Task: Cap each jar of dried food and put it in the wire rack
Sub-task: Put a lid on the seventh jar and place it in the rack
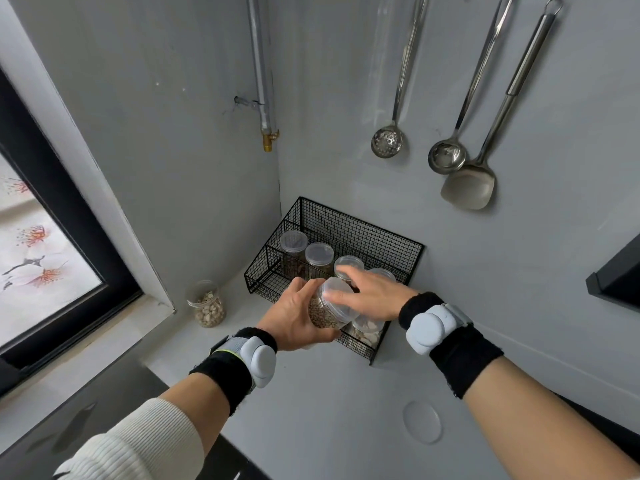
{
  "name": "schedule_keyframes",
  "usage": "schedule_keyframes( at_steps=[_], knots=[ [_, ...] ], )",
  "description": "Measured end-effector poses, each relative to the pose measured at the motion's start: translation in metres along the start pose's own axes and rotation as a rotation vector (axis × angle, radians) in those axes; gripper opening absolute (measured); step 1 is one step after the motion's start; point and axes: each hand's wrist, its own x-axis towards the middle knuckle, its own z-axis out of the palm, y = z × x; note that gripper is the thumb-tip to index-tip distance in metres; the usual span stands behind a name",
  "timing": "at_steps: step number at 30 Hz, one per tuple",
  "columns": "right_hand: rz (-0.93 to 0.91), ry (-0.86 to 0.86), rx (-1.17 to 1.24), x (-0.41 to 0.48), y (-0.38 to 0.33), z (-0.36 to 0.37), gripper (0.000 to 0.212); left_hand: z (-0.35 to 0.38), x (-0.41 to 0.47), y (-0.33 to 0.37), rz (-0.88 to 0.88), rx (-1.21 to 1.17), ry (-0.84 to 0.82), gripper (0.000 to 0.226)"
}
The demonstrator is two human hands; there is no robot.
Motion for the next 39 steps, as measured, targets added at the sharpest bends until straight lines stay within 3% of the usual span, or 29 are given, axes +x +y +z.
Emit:
schedule_keyframes(
  at_steps=[3, 7, 10, 14, 18, 23, 26, 30, 32, 34, 36, 39],
  knots=[
    [-0.150, -0.018, -0.006, 0.001, -0.001, -0.003, 0.088, -0.002, 0.003, 0.000, -0.004, -0.007, -0.004, 0.098],
    [-0.070, 0.040, -0.054, 0.000, -0.009, -0.002, 0.072, -0.003, 0.005, 0.001, -0.004, -0.003, -0.017, 0.098],
    [0.073, 0.061, -0.040, -0.003, -0.018, 0.000, 0.080, -0.003, 0.005, 0.000, 0.010, -0.003, -0.027, 0.096],
    [0.157, 0.058, -0.096, -0.004, -0.019, -0.002, 0.108, -0.002, 0.003, -0.002, 0.008, 0.012, -0.041, 0.092],
    [-0.023, -0.027, -0.122, -0.003, -0.018, -0.006, 0.095, -0.003, 0.002, -0.005, -0.008, -0.019, -0.020, 0.097],
    [0.103, 0.009, -0.051, 0.004, -0.018, -0.001, 0.104, -0.006, 0.002, -0.008, -0.001, -0.012, -0.028, 0.096],
    [-0.007, -0.003, -0.026, 0.004, -0.019, -0.001, 0.093, -0.007, 0.002, -0.011, -0.015, -0.026, -0.016, 0.098],
    [0.093, -0.002, 0.050, 0.006, -0.025, 0.005, 0.093, -0.009, 0.001, -0.013, -0.005, -0.035, -0.026, 0.096],
    [0.007, -0.011, 0.024, 0.007, -0.025, 0.003, 0.088, -0.010, 0.001, -0.014, -0.017, -0.056, -0.014, 0.098],
    [-0.076, 0.033, -0.007, 0.007, -0.026, 0.004, 0.077, -0.011, 0.001, -0.015, -0.018, -0.060, -0.012, 0.099],
    [-0.026, 0.116, -0.041, 0.009, -0.031, 0.013, 0.064, -0.012, -0.001, -0.018, -0.016, -0.058, -0.020, 0.097],
    [0.027, 0.091, 0.088, 0.010, -0.028, 0.017, 0.074, -0.010, -0.004, -0.021, -0.014, -0.053, -0.034, 0.096]
  ],
)
